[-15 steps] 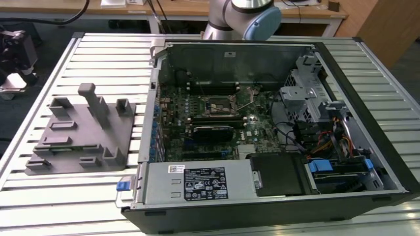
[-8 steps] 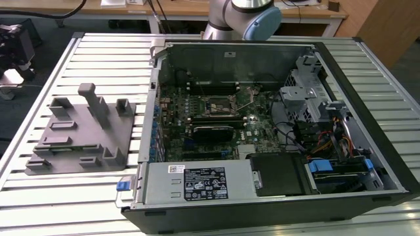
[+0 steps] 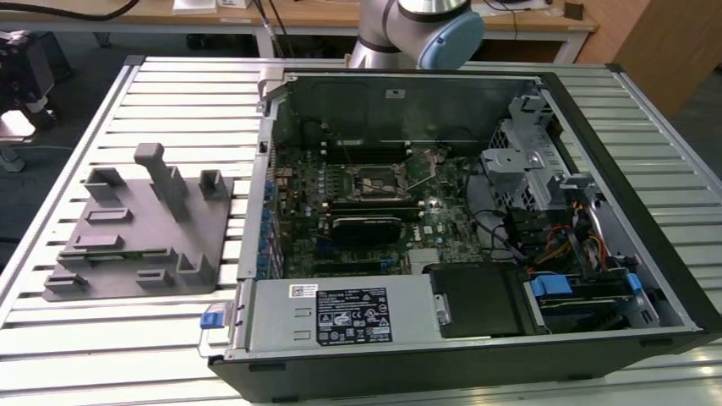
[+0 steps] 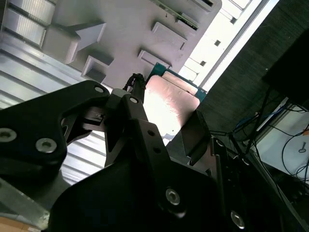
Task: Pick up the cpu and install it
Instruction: 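Pick up the cpu and move it towards the insertion slot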
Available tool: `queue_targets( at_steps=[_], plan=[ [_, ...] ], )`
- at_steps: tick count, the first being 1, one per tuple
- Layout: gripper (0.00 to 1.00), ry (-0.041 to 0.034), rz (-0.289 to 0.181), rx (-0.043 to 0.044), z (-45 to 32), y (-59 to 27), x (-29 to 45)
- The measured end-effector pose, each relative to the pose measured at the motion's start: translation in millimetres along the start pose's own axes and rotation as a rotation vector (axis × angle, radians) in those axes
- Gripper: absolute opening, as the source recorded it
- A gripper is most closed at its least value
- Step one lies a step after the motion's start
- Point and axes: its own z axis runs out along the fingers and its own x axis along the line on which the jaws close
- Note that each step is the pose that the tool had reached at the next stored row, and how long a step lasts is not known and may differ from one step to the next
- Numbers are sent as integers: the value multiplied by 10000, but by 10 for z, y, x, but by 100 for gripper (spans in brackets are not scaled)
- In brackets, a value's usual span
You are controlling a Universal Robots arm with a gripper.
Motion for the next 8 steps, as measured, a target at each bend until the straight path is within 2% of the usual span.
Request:
queue_targets(
  at_steps=[8],
  plan=[
    [54,0,1,0,-105,9,-2]
  ],
)
